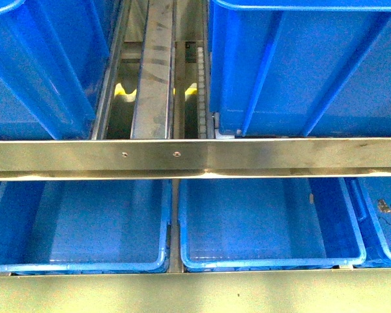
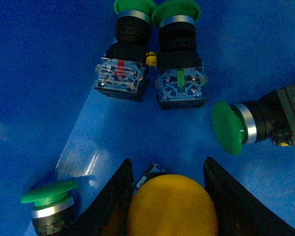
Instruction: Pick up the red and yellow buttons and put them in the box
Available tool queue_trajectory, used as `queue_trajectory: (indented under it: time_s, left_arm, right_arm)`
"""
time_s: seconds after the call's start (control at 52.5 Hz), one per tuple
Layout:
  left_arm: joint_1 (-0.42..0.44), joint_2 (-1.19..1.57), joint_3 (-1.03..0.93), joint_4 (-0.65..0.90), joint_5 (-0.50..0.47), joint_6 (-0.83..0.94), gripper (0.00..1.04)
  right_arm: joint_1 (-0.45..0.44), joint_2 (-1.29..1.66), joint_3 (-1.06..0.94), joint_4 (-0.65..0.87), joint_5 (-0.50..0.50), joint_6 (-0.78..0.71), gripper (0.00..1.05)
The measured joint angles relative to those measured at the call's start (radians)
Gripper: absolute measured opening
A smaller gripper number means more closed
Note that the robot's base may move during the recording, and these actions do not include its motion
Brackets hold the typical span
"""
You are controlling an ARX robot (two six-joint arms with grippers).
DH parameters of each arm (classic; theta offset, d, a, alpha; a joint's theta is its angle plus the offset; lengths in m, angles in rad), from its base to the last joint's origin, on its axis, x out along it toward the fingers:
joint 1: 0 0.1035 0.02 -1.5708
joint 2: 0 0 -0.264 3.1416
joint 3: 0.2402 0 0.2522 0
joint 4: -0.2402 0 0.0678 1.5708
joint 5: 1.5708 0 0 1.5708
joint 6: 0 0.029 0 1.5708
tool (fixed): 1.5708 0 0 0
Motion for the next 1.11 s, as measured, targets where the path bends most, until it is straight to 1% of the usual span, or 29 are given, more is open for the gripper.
queue_trajectory:
  time_s: [0.114,0.21,0.362,0.534,0.781,0.915,1.105]
  left_arm:
    - [-0.009,-0.066,-0.034,0.007,0.064,-0.025,0.35]
    - [-0.024,-0.183,-0.075,0.02,0.121,-0.044,0.34]
    - [-0.03,-0.328,-0.13,0.054,0.174,-0.064,0.34]
    - [-0.025,-0.502,-0.241,0.116,0.235,-0.072,0.34]
    - [0.011,-0.774,-0.486,0.187,0.359,-0.079,0.34]
    - [0.033,-0.929,-0.627,0.195,0.426,-0.08,0.34]
    - [0.069,-1.142,-0.83,0.19,0.496,-0.099,0.34]
  right_arm:
    - [0.0,0.0,0.0,0.0,0.0,0.0,0.97]
    - [0.0,0.0,0.0,0.0,0.0,0.0,0.97]
    - [0.0,0.0,0.0,0.0,0.0,0.0,0.97]
    - [0.0,0.0,0.0,0.0,0.0,0.0,0.97]
    - [0.0,0.0,0.0,0.0,0.0,0.0,0.97]
    - [0.0,0.0,0.0,0.0,0.0,0.0,0.97]
    - [0.0,0.0,0.0,0.0,0.0,0.0,0.97]
